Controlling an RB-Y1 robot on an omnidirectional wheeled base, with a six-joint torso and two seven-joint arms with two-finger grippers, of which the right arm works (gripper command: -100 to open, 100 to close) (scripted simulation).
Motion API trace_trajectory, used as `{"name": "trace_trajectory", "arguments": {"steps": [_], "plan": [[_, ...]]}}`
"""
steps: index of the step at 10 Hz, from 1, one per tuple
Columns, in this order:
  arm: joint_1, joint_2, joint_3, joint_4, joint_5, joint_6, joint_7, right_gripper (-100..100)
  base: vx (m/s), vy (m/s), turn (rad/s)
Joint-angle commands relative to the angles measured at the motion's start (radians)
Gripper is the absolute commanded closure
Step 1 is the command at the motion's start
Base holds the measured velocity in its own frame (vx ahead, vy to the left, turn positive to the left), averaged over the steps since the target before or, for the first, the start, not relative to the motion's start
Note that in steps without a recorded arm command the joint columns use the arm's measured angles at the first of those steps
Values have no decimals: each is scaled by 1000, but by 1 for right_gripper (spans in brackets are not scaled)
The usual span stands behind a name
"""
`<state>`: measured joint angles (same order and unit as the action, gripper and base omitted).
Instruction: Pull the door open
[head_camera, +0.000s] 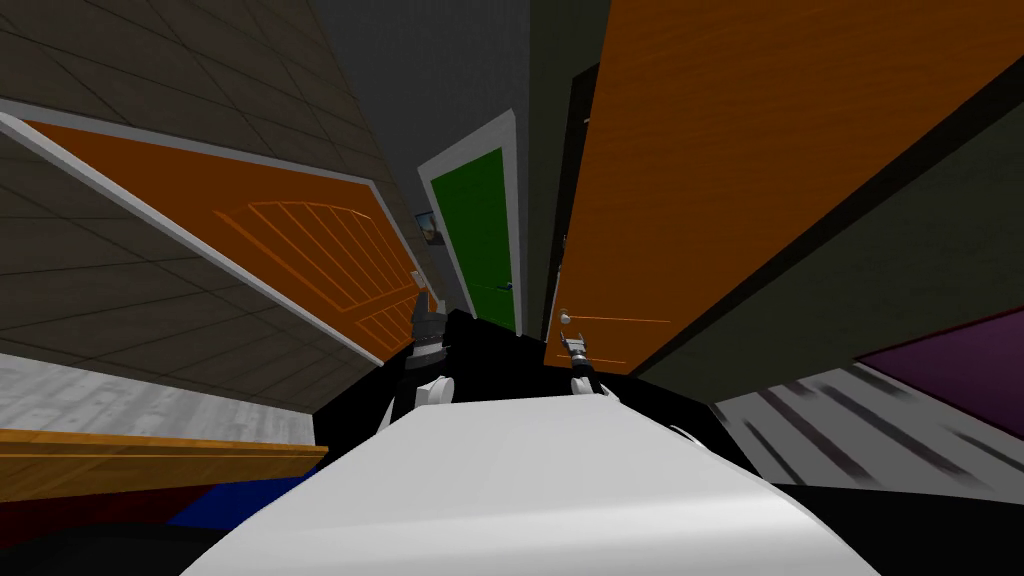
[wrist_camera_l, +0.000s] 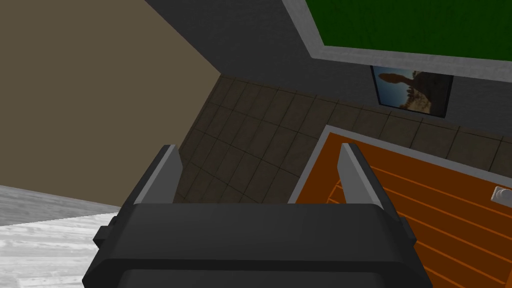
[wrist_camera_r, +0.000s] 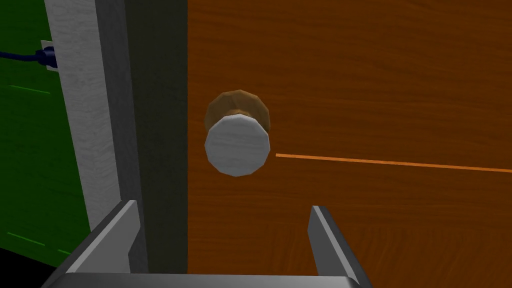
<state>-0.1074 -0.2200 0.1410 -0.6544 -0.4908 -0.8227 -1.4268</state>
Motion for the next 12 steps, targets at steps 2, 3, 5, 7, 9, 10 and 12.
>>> {"name": "trace_trajectory", "arguments": {"steps": [2,3,5,7,9,10,12], "plan": [[0,1,3,-2,-6,2,-20,-100,-41,-13,19],[10,-22,-4,7,-13,-9,-47,-100,113,23,134],[10,-22,-4,7,-13,-9,-47,-100,124,0,39],[24,-50,-13,18,-21,-22,-76,-100,185,7,126],[34,-72,-20,26,-27,-33,-98,-100,88,-1,54],[40,-85,-24,31,-30,-39,-110,-100,165,9,145],[46,-98,-28,36,-34,-45,-123,-100,157,1,82]]}}
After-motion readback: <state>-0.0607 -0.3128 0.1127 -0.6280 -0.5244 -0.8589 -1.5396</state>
